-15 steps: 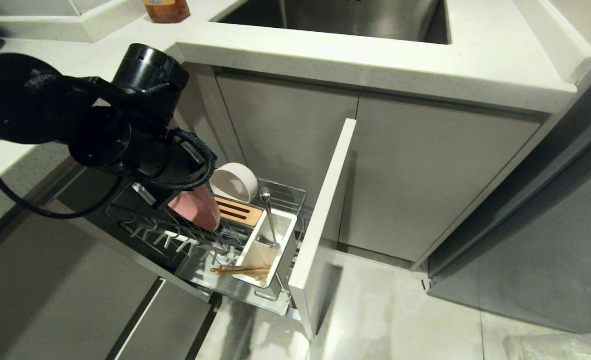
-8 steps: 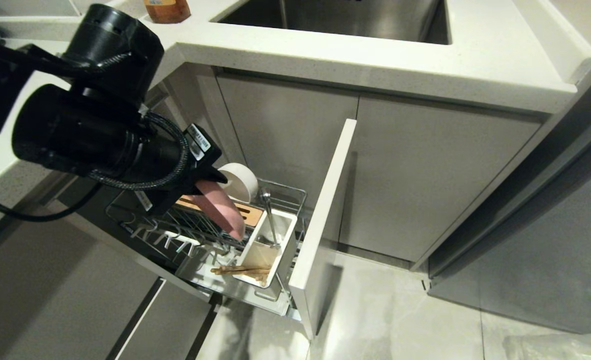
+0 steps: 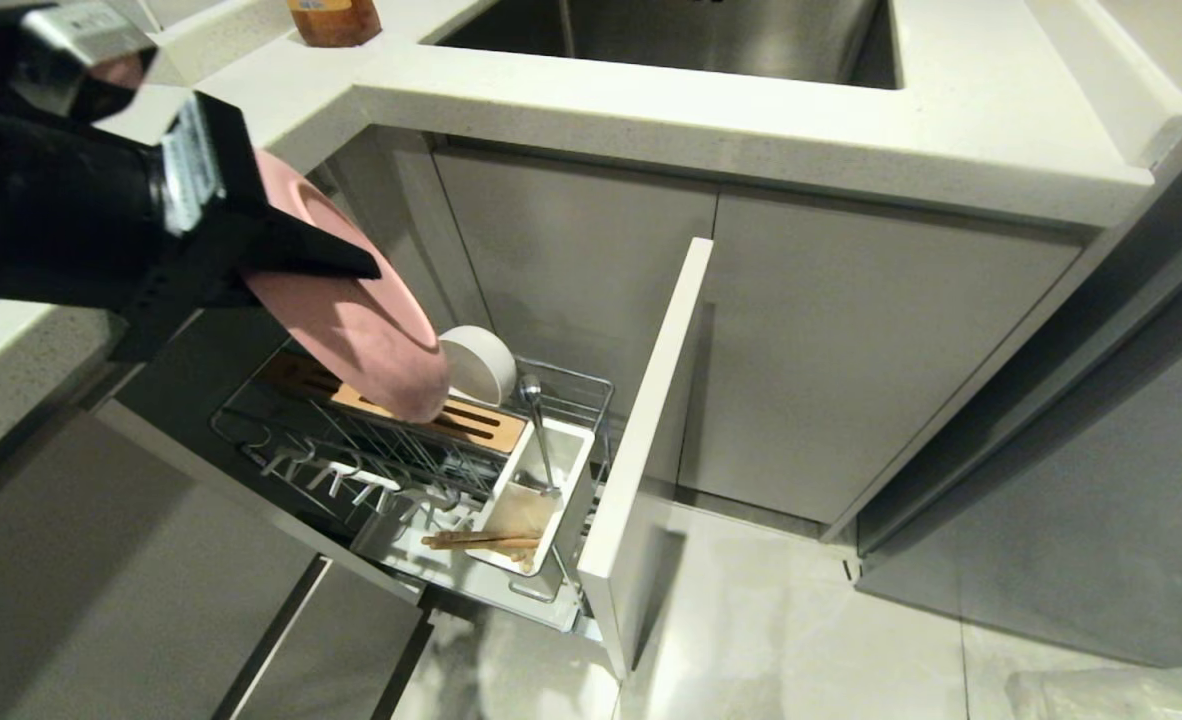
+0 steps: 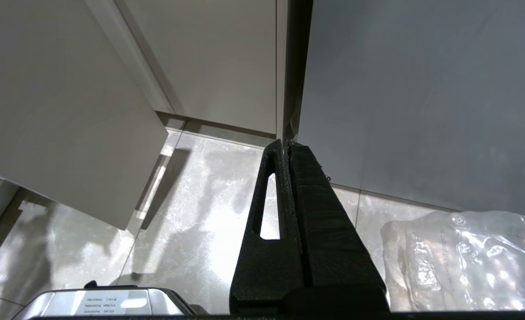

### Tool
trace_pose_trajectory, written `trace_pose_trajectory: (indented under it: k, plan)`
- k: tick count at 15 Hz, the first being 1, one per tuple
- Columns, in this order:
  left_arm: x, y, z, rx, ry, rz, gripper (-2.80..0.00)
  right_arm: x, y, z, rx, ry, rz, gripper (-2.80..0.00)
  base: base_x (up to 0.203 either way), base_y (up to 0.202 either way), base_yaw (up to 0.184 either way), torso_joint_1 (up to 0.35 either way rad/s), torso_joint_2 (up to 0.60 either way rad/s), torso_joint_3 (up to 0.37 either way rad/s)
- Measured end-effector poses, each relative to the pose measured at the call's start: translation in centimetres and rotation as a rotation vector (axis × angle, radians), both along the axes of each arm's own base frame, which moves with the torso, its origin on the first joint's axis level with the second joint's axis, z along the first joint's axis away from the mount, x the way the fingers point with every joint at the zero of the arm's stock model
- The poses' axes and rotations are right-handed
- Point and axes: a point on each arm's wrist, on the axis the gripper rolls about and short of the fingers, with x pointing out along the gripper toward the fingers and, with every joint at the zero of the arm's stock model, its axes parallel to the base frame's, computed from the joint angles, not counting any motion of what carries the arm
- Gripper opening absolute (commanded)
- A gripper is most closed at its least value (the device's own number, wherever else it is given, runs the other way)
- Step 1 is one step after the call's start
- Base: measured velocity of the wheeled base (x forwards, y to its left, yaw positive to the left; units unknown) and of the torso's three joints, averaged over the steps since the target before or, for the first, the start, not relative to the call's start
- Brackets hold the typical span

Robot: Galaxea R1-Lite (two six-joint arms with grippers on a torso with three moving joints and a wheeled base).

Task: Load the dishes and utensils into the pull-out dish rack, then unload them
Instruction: Take the plate out of the cupboard

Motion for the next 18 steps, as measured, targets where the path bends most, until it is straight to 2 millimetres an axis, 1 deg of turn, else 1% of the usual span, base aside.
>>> trace_pose_trajectory:
  k: [2,4,6,9,11,13,15,18]
  plan:
    - [-1.8,1.4,1.4,0.049,-0.108,-0.022,-2.80,0.0,0.0,0.0,0.000,0.000,0.000,-2.80,0.000,0.000,0.000,0.000,0.00,0.000]
    - [-3.5,3.4,2.7,0.128,-0.205,0.006,-2.80,0.0,0.0,0.0,0.000,0.000,0.000,-2.80,0.000,0.000,0.000,0.000,0.00,0.000]
    - [-4.6,5.0,3.5,0.200,-0.259,0.050,-2.80,0.0,0.0,0.0,0.000,0.000,0.000,-2.80,0.000,0.000,0.000,0.000,0.00,0.000]
    - [-6.2,7.5,4.4,0.336,-0.300,0.169,-2.80,0.0,0.0,0.0,0.000,0.000,0.000,-2.80,0.000,0.000,0.000,0.000,0.00,0.000]
    - [-7.5,8.7,4.7,0.426,-0.274,0.232,-2.80,0.0,0.0,0.0,0.000,0.000,0.000,-2.80,0.000,0.000,0.000,0.000,0.00,0.000]
    - [-8.0,9.4,4.6,0.528,-0.246,0.287,-2.80,0.0,0.0,0.0,0.000,0.000,0.000,-2.80,0.000,0.000,0.000,0.000,0.00,0.000]
    - [-8.0,10.1,4.7,0.630,-0.225,0.376,-2.80,0.0,0.0,0.0,0.000,0.000,0.000,-2.80,0.000,0.000,0.000,0.000,0.00,0.000]
    - [-6.7,11.0,4.4,0.786,-0.130,0.520,-2.80,0.0,0.0,0.0,0.000,0.000,0.000,-2.80,0.000,0.000,0.000,0.000,0.00,0.000]
